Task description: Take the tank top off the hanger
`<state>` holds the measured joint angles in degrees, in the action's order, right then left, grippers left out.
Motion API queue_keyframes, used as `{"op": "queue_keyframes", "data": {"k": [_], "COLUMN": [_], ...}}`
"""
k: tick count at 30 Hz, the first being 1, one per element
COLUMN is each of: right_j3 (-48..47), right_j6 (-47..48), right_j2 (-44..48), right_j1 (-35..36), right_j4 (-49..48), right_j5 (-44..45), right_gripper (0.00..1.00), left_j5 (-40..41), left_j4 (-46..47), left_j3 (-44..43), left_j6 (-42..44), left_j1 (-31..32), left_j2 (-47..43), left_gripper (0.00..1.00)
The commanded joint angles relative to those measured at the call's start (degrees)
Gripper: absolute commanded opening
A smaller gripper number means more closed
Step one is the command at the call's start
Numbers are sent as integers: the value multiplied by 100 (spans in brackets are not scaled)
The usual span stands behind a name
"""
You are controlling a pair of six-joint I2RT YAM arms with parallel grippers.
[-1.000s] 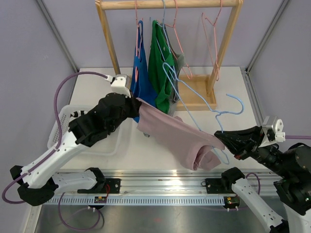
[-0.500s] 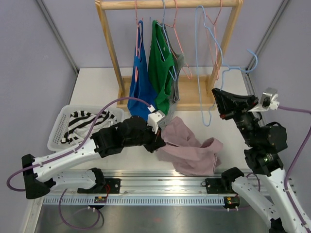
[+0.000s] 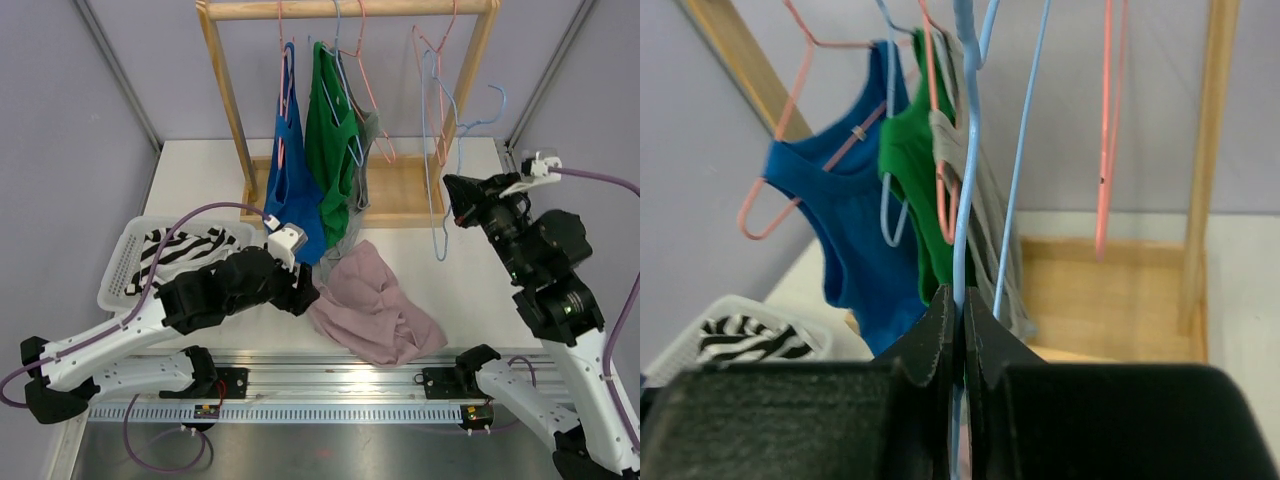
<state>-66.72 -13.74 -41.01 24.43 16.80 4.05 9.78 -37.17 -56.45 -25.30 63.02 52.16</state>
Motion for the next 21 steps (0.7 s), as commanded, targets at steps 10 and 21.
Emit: {"op": "queue_keyframes", "data": {"k": [10, 21], "right_j3": [-3662, -6861], "right_j6": [767, 926], "right_j2": [-3402, -6038], "right_j1": [-201, -807], "right_j4": [1167, 2292], "right_j5": [387, -80], "right_gripper": [0, 0], "left_j5": [147, 525], "left_j4": [-167, -432], "left_j3": [-209, -183], "left_j6": [-212, -370], "left_j1": [26, 254], "left_j2": [-505, -523], "left_gripper": [99, 99]}}
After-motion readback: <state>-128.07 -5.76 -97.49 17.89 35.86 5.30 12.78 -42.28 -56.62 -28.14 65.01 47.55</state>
